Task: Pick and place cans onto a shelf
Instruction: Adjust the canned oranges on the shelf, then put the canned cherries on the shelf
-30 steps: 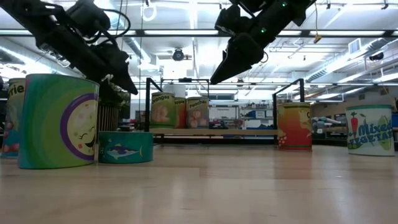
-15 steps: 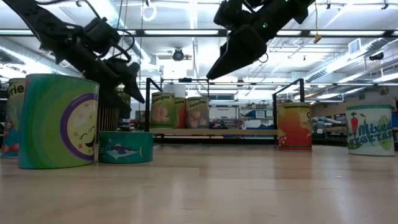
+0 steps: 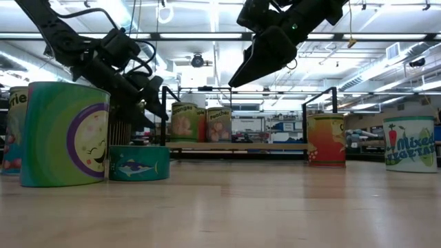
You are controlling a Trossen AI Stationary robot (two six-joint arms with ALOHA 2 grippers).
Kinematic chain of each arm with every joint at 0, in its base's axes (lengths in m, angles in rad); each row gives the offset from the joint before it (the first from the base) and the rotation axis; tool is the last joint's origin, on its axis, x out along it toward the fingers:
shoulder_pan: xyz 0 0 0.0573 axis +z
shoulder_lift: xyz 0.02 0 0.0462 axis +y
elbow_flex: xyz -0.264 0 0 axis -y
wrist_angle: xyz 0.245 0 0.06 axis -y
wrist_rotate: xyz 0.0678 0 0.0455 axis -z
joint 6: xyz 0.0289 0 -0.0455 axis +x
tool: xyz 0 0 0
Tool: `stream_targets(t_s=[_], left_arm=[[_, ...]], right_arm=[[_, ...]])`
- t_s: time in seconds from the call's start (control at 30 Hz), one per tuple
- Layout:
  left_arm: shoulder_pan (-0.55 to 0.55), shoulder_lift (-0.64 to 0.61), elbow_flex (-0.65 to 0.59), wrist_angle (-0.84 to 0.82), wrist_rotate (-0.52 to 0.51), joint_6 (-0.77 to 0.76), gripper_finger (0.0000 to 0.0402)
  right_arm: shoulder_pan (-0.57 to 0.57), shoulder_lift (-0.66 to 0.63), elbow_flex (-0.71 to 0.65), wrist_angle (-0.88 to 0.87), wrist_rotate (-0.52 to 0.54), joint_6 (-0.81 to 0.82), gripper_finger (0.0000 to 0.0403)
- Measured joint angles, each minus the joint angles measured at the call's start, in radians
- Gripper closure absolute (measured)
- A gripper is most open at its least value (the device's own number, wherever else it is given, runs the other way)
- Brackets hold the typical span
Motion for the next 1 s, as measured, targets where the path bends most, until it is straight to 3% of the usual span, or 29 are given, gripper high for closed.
stream_targets(t_s=[0.73, 1.0], left_arm=[[-0.002, 0.002, 0.000, 0.083, 0.065, 0.112, 0.0137], [0.004, -0.112, -0.001, -0.070, 0.028, 0.177, 0.0170]], right_arm=[[0.000, 0.000, 0.000, -0.001, 0.000, 0.005, 0.0026], [0.006, 0.000, 0.000, -0.010, 0.000, 0.005, 0.0026]])
